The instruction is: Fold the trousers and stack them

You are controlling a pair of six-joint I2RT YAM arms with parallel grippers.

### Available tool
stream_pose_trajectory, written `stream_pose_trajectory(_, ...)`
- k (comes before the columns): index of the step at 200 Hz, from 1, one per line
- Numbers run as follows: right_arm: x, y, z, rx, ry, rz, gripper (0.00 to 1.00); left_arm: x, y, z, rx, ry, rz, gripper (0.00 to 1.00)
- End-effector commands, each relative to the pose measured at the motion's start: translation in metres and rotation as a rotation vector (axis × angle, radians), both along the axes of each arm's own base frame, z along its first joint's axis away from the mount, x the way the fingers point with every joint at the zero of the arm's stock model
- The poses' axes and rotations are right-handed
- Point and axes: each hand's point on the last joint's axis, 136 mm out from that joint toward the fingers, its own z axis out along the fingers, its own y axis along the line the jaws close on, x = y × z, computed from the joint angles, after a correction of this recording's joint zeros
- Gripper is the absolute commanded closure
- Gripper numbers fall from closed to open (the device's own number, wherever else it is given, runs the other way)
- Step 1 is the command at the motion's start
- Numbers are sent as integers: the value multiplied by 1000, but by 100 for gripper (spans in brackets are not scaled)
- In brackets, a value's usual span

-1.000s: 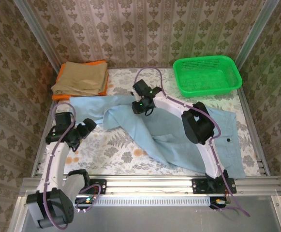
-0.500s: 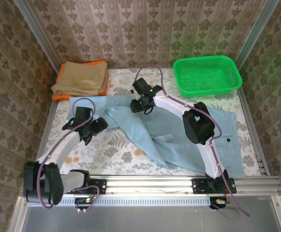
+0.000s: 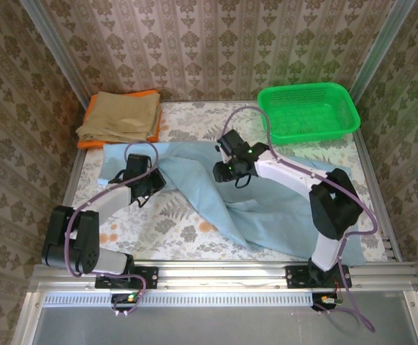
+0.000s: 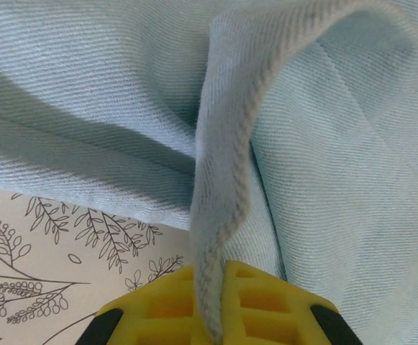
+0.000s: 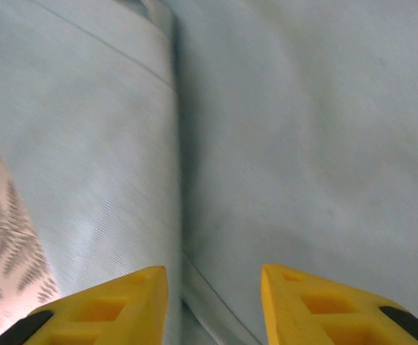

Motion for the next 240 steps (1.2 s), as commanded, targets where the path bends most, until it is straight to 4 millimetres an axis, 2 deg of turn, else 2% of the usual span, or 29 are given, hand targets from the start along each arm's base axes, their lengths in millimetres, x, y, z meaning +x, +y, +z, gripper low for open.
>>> stream_pose_trajectory(1, -7, -27, 10, -26, -30, -92, 59, -4, 2, 42, 54, -21, -44, 100)
stream_pose_trajectory(29, -18, -48, 2, -56, -8, -129, 59, -32, 21, 97, 158, -21, -82, 100)
stream_pose_trajectory(43, -18, -55, -6, -70, 6, -146, 59, -44, 31, 118, 181, -21, -100, 91)
stream_pose_trajectory(55, -19, -58, -10, -70, 16, -151, 59, -51, 38, 131, 185, -9, -121, 90)
stream_pose_trajectory(74, -18, -56, -12, -58, 21, -154, 59, -58, 46, 146, 185, 17, -155, 89)
stream_pose_trajectory(87, -17, -54, -10, -49, 22, -149, 59, -60, 48, 159, 160, 15, -175, 96)
stream_pose_trajectory(97, -17, -52, -9, -40, 21, -147, 59, -61, 49, 177, 126, -15, -173, 100)
stream_pose_trajectory(108, -18, -50, -8, -32, 27, -141, 59, -66, 53, 197, 131, -52, -175, 100)
stream_pose_trajectory(137, -21, -44, -8, -7, 48, -116, 59, -95, 47, 244, 85, -193, -181, 100)
stream_pose_trajectory(149, -22, -45, -10, -18, 55, -111, 59, -111, 46, 256, 66, -243, -174, 100)
stream_pose_trajectory(175, -21, -45, -7, -23, 52, -107, 59, -143, 64, 257, 128, -216, -99, 100)
stream_pose_trajectory(204, -12, -43, 2, -20, 26, -117, 59, -158, 90, 250, 219, -161, 23, 100)
stream_pose_trajectory(221, -5, -42, 2, -30, 16, -120, 59, -146, 109, 241, 313, -125, 89, 100)
stream_pose_trajectory(228, -2, -42, 1, -33, 12, -127, 59, -132, 109, 236, 326, -113, 80, 100)
stream_pose_trajectory(240, 2, -42, 0, -28, 4, -141, 59, -103, 110, 215, 333, -56, 73, 100)
